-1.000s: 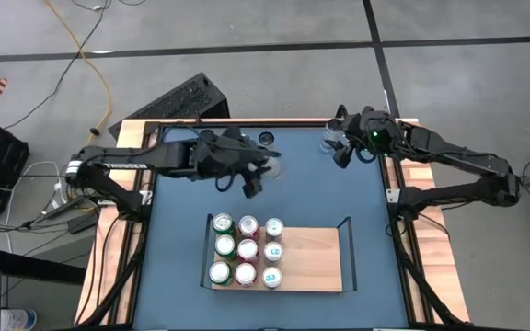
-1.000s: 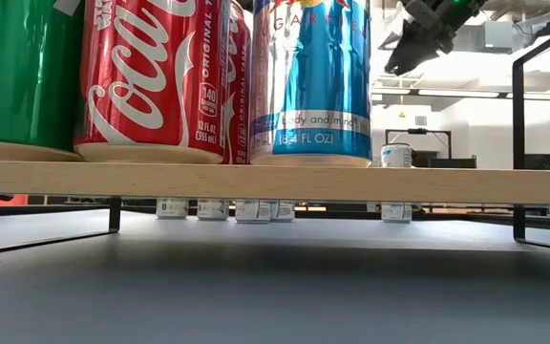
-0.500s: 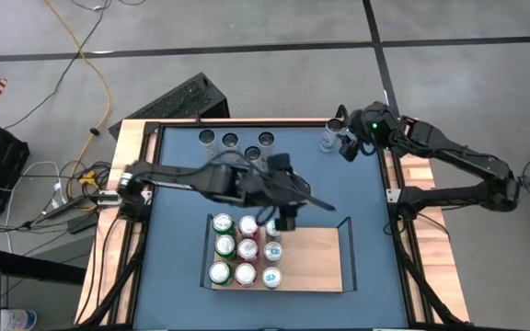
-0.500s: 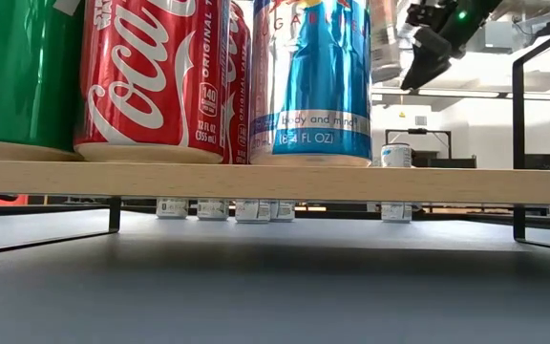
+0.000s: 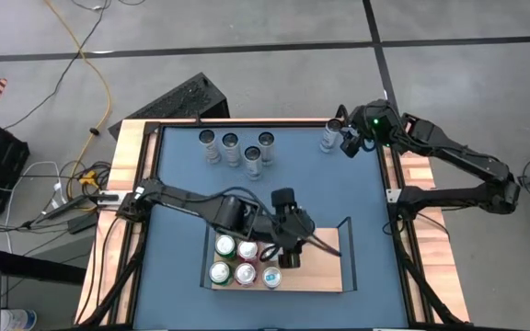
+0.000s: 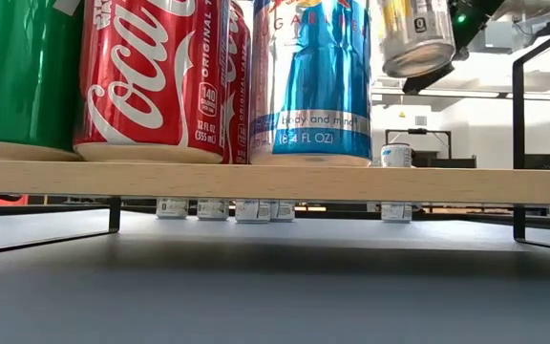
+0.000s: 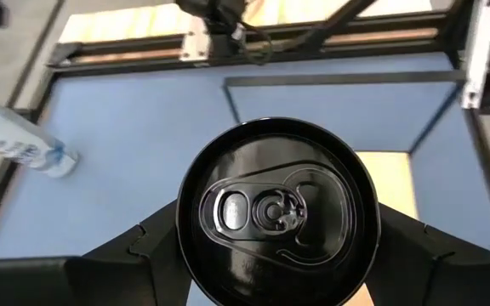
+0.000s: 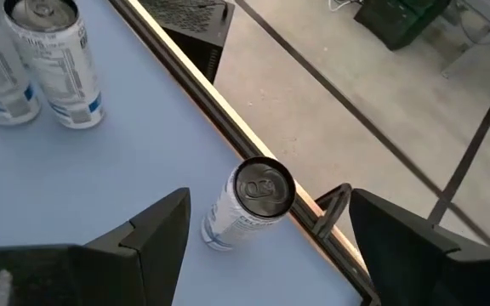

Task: Place canned beverage on shelf
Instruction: Put the bottom right white-yellow soda can on the shelf

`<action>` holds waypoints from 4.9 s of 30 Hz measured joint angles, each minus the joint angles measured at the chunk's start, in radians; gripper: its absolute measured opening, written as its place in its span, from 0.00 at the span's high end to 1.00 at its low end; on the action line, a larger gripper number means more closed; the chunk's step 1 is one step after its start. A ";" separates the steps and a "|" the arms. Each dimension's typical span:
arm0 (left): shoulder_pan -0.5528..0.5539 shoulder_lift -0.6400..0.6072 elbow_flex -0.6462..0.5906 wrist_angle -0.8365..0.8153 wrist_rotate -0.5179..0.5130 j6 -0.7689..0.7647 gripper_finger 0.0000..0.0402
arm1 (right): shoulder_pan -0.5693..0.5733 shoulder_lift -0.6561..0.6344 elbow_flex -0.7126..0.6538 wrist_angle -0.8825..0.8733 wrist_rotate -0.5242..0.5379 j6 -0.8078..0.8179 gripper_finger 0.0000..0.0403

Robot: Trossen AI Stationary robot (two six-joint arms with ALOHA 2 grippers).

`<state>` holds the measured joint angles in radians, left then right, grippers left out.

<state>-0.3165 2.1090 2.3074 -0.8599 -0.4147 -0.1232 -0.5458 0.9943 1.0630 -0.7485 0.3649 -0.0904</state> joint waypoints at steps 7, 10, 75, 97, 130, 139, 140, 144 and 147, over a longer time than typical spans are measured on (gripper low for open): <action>-0.059 0.018 0.002 -0.011 0.044 -0.060 0.39 | 0.000 0.000 0.000 -0.001 0.000 0.052 0.24; -0.084 0.049 0.002 -0.006 0.070 -0.093 0.39 | 0.009 0.000 0.000 -0.002 0.000 0.087 0.24; -0.168 0.168 0.000 0.022 0.022 -0.098 0.39 | 0.033 0.087 -0.001 0.031 -0.001 0.064 0.24; -0.167 0.168 0.000 0.020 0.010 -0.059 0.39 | 0.033 0.087 -0.001 0.031 -0.001 0.055 0.24; -0.138 0.187 0.001 0.021 0.116 -0.106 0.25 | 0.033 0.086 -0.001 0.037 -0.001 0.026 0.24; -0.122 0.183 0.001 0.021 0.189 -0.156 0.23 | 0.033 0.086 -0.001 0.039 -0.017 0.003 0.24; -0.121 0.180 0.001 0.019 0.192 -0.160 0.23 | 0.033 0.086 -0.001 0.041 -0.025 0.003 0.24; -0.119 0.169 0.003 0.011 0.190 -0.169 0.23 | 0.033 0.086 -0.001 0.045 -0.027 0.003 0.24; -0.119 0.164 0.018 -0.021 0.173 -0.176 0.23 | 0.033 0.086 -0.001 0.047 -0.027 0.003 0.24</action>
<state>-0.4356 2.2730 2.3258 -0.8813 -0.2418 -0.2989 -0.5128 1.0805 1.0625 -0.7017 0.3374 -0.0872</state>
